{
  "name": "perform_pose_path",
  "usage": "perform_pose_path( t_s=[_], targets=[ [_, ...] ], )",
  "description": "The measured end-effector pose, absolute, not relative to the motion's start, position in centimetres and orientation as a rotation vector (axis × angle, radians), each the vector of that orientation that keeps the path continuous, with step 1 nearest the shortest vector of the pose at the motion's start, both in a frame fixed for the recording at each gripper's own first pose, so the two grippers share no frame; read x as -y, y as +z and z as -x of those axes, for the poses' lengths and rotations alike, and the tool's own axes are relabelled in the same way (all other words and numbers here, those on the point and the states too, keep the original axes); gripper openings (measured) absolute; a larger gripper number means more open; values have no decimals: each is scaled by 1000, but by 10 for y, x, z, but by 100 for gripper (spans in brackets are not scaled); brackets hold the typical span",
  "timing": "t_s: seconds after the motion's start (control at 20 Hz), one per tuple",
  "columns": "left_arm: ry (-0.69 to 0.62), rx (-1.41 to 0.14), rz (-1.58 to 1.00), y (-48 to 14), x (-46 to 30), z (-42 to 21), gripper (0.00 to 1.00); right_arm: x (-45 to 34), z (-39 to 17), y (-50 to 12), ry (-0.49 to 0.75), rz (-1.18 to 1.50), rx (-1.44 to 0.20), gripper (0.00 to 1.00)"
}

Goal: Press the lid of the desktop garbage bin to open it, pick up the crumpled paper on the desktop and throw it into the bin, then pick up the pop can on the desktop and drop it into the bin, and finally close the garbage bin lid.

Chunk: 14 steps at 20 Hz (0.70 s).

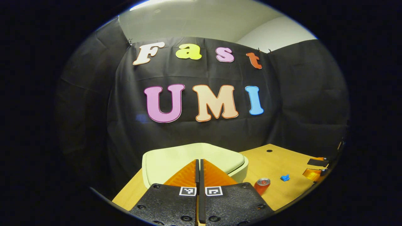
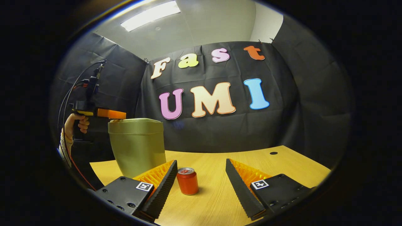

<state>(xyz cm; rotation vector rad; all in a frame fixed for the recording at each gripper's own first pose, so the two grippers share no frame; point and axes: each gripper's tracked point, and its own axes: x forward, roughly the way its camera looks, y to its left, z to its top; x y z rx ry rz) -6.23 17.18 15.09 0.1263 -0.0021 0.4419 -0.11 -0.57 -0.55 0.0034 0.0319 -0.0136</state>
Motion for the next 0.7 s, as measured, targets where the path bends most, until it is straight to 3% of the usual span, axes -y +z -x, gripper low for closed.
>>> perform_pose_path(
  t_s=[0.45, 0.7],
  targets=[
    [450, 124, -189, 202, -159, 70, 0, 14, 3, 3, -37, -18, 1, 97],
    [391, 166, -220, 213, -125, 70, 0, 12, 2, 0, -34, -24, -5, 97]
  ],
)
